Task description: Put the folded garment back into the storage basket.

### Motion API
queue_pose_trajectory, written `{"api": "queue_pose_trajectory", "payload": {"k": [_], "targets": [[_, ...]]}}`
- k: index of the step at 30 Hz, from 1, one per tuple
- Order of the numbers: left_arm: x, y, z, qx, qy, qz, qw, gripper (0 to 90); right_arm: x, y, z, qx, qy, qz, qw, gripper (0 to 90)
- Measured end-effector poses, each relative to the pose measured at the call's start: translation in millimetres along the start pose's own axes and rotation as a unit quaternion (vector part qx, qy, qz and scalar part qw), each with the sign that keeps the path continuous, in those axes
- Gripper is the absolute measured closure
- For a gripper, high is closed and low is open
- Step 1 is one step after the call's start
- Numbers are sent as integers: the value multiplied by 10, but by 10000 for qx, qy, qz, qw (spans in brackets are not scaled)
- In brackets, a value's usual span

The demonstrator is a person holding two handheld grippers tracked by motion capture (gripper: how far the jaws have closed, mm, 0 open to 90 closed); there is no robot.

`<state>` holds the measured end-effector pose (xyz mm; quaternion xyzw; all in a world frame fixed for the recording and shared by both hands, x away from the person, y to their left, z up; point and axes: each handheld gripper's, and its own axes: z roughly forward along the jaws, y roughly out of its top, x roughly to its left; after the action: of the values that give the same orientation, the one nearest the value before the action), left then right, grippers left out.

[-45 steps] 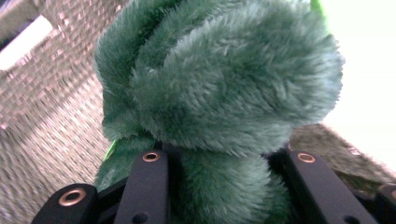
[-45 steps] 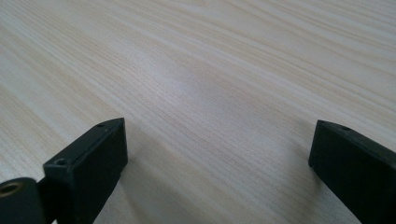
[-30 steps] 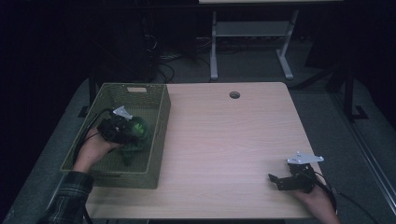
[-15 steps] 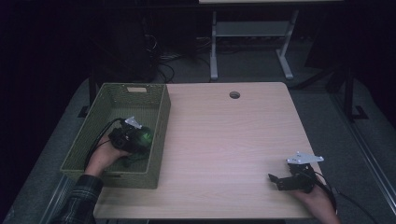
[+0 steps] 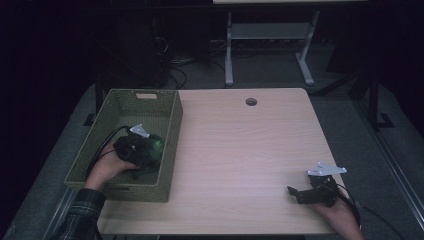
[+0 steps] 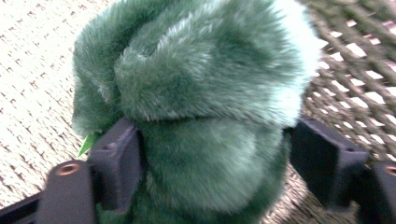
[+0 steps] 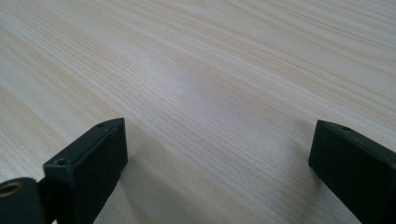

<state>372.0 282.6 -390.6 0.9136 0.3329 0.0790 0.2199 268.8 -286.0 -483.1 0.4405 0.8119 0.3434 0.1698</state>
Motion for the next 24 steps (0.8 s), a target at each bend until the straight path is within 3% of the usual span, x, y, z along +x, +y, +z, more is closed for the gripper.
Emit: {"api": "queue_pose_trajectory", "payload": {"k": [9,15,24], "targets": [[24,-10,-287,-327,48,-63,9994,170,0,0,0,0,-1,-1,10000,41],[-2,49,-388,-482,19,-46,9988,170,0,0,0,0,0,0,10000,41],[-217,293,-487,-1028,-114,-15,9946,170,0,0,0,-2,-1,-2,10000,41]]}}
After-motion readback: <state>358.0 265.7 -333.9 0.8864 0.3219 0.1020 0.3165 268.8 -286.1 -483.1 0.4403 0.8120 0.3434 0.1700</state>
